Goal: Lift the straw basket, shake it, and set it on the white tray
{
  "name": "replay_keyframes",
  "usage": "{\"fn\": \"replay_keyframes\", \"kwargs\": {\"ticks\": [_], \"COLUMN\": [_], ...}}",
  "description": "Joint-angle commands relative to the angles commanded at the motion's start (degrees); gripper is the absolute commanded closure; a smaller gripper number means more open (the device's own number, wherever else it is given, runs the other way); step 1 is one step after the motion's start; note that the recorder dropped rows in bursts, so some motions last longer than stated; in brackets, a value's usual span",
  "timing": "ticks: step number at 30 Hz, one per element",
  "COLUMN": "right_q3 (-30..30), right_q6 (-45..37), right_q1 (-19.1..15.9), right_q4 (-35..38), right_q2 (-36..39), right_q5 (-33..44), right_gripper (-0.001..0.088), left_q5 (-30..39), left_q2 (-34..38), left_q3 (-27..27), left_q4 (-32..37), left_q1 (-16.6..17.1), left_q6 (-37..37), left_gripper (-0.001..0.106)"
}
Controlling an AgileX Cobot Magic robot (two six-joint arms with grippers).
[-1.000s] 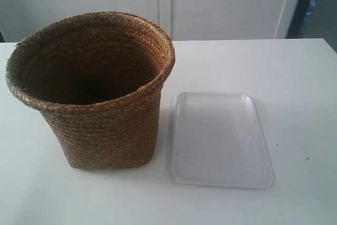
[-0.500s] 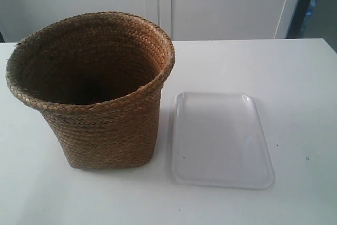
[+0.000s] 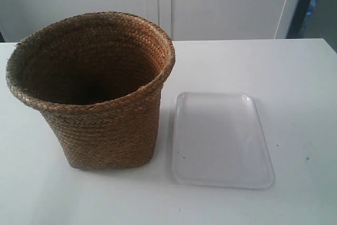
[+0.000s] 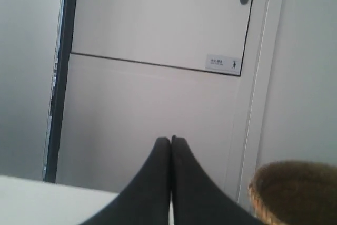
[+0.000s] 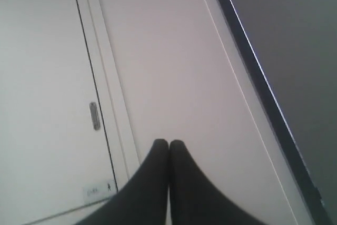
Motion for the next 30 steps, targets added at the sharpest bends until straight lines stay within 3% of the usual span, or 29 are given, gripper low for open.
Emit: {"fn": "replay_keyframes", "kwargs": {"ticks": [4,7,10,12,14,17,19,21,23,27,30], "right_q3": [-9.9,-17.3,-24.8,-29.4,-33.6,-41.3,-46.7,-50.7,-53.5,-58.0,-58.5], "right_q6": [-0.1,0.0,4.1,7.8,10.9,18.8,18.3,13.0,6.9,-10.5,-16.1], "right_q1": [0.0,0.0,0.0,0.0,0.0,1.2,3.1,4.7,6.2,9.4,12.0], "right_q4": [0.0,0.0,-0.1,-0.8,-4.7,-12.8,-12.9,-11.6,-7.0,10.2,17.0], "right_q2": [5.1,14.6,26.4,34.2,41.9,52.8,57.9,61.2,63.6,67.8,71.2], "right_q5": [-0.1,-1.5,-2.2,1.0,11.3,35.5,52.8,63.3,70.6,81.8,82.7], "right_gripper": [0.0868,0.0868,0.0868,0.0868,0.0868,0.0868,0.0868,0.0868,0.0868,0.0868,0.0868], "left_q5": [-4.8,-7.0,-3.6,2.1,14.7,37.6,51.0,58.3,61.7,62.4,62.2], "left_q2": [6.9,16.4,29.6,38.0,45.6,54.5,58.0,59.9,60.9,61.1,61.3], "left_q3": [-10.1,-18.0,-26.2,-31.4,-36.0,-43.5,-47.7,-50.2,-51.8,-52.4,-52.4], "left_q4": [2.3,2.3,2.2,2.2,2.2,2.2,2.1,2.1,1.2,-6.0,-13.2], "left_q1": [0.0,0.0,0.0,0.0,-0.1,-0.1,-0.1,-0.1,-0.1,-0.1,-0.1], "left_q6": [3.5,3.0,2.1,-3.8,-9.3,-10.9,-10.6,-9.1,-5.8,0.4,7.4], "left_gripper": [0.105,0.105,0.105,0.105,0.105,0.105,0.105,0.105,0.105,0.105,0.104]}}
